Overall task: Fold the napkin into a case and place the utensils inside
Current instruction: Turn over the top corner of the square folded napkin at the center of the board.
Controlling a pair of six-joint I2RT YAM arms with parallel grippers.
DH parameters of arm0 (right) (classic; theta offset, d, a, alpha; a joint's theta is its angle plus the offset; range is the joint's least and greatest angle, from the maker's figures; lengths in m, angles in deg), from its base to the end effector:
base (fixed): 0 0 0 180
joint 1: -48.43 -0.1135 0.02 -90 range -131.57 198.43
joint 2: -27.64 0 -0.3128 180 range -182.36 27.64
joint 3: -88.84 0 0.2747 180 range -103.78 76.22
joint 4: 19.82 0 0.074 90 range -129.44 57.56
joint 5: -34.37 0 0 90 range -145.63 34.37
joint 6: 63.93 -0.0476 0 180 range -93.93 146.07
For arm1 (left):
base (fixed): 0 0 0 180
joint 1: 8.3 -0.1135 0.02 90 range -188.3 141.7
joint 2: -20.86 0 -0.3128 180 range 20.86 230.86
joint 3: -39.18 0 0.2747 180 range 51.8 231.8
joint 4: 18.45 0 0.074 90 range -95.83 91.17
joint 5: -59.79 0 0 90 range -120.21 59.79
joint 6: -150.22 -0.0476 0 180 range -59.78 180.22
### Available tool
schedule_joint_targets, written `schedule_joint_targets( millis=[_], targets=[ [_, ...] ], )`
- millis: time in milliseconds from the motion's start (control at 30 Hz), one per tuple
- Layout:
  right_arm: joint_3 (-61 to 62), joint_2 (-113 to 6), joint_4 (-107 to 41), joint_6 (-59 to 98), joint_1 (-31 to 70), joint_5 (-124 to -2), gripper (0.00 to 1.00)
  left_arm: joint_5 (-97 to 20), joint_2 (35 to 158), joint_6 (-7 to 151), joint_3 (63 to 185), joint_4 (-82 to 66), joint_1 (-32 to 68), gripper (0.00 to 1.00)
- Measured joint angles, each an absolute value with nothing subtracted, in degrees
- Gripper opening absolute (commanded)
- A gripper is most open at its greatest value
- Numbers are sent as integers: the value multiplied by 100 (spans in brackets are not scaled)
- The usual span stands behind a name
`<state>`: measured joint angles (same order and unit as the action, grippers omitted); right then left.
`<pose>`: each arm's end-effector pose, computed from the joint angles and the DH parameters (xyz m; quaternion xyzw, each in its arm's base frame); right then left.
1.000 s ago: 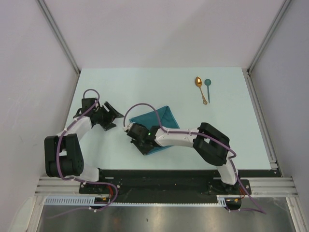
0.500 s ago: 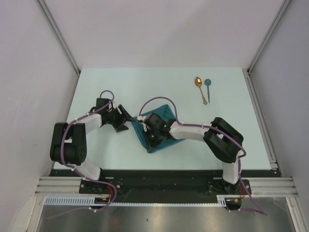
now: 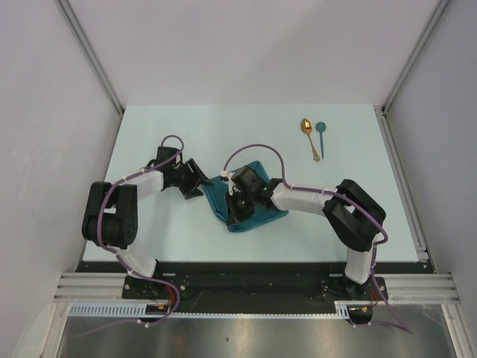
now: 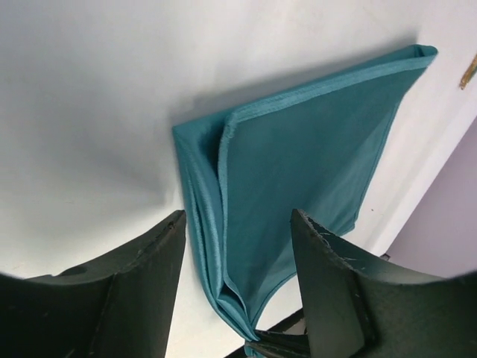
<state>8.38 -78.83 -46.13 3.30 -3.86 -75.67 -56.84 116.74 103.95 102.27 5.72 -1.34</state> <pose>0.2490 0.3487 0.1990 -0.2918 0.8869 0.3243 0.1519 0.3414 -0.0632 0.1782 -0.2321 0.9060 -0.3180 0.1556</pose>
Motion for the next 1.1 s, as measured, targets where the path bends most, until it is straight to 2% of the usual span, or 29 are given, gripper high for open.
schedule_joint_targets(
  millis=[233,533,967,1067,1100],
  targets=[
    [849,-7877,-4579,317,-373,-7630,0,-5144,11901,10377,10621,1016,-93,55],
    [849,-7839,-4581,319,-384,-7661,0,-4406,12330,10218,11421,1381,126,56],
    [849,-7839,-4579,319,-480,-7667,0,-3466,12620,10242,11825,2004,609,54],
    [849,-7839,-4576,319,-486,-7667,0,-3225,12686,10250,11913,2106,692,49],
    [852,-7839,-4572,319,-486,-7667,0,-3151,12695,10270,11930,2144,710,43]
  ],
)
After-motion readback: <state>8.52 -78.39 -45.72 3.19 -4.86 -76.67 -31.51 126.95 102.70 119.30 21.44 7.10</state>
